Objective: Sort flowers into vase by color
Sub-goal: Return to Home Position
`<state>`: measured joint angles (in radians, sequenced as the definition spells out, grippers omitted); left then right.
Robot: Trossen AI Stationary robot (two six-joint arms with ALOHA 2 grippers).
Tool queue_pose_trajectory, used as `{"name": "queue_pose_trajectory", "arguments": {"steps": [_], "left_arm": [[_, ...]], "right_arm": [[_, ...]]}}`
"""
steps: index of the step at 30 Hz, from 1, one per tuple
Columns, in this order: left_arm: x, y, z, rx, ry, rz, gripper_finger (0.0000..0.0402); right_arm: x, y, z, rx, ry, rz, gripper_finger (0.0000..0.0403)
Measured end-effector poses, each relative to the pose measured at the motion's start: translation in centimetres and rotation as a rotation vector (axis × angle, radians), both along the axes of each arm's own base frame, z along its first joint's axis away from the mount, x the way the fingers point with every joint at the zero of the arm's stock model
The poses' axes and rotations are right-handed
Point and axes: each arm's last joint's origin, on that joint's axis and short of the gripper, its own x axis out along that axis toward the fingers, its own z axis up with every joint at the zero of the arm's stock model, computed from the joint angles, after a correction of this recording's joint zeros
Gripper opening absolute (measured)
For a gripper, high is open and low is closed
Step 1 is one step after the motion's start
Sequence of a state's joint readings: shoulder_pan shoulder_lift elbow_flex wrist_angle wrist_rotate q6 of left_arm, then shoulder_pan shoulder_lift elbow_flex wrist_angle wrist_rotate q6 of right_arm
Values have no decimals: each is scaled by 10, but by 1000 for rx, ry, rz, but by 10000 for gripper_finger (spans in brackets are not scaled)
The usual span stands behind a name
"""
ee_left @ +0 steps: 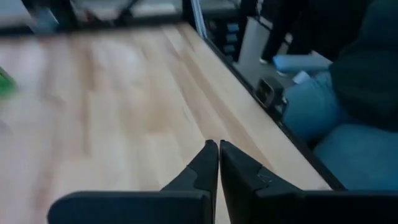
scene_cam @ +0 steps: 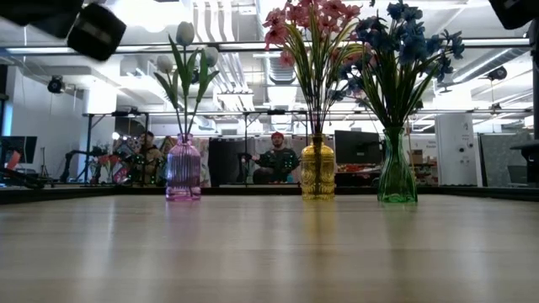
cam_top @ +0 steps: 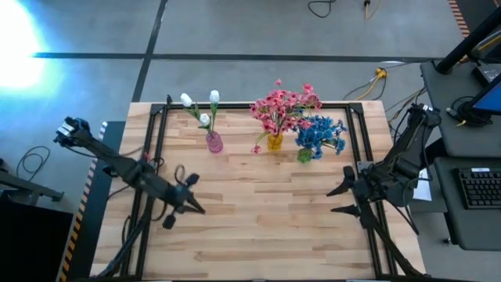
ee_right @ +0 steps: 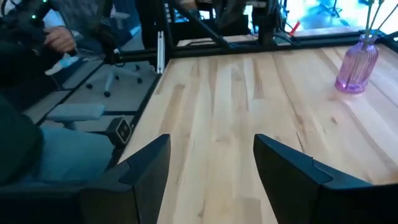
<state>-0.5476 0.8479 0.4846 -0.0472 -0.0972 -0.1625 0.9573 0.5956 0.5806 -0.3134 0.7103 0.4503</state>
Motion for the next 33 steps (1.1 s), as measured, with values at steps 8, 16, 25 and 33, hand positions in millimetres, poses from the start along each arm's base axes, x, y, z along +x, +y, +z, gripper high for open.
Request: {"name": "queue_pose_trajectory", "arguments": {"steps": [8, 16, 25, 33], "left_arm": [[-25, 27, 13, 151, -170, -17, 0], [-43, 39, -4, 117, -256, 8, 0], [-50, 53, -12, 157, -333, 81, 0], [-53, 59, -21, 171, -326, 121, 0]], "right_arm": [[3, 2, 0, -89, -116, -12, 214], [10, 0, 7, -211, -302, -23, 214], [22, -15, -1, -210, -332, -7, 194], [30, -33, -28, -197, -361, -21, 158]]}}
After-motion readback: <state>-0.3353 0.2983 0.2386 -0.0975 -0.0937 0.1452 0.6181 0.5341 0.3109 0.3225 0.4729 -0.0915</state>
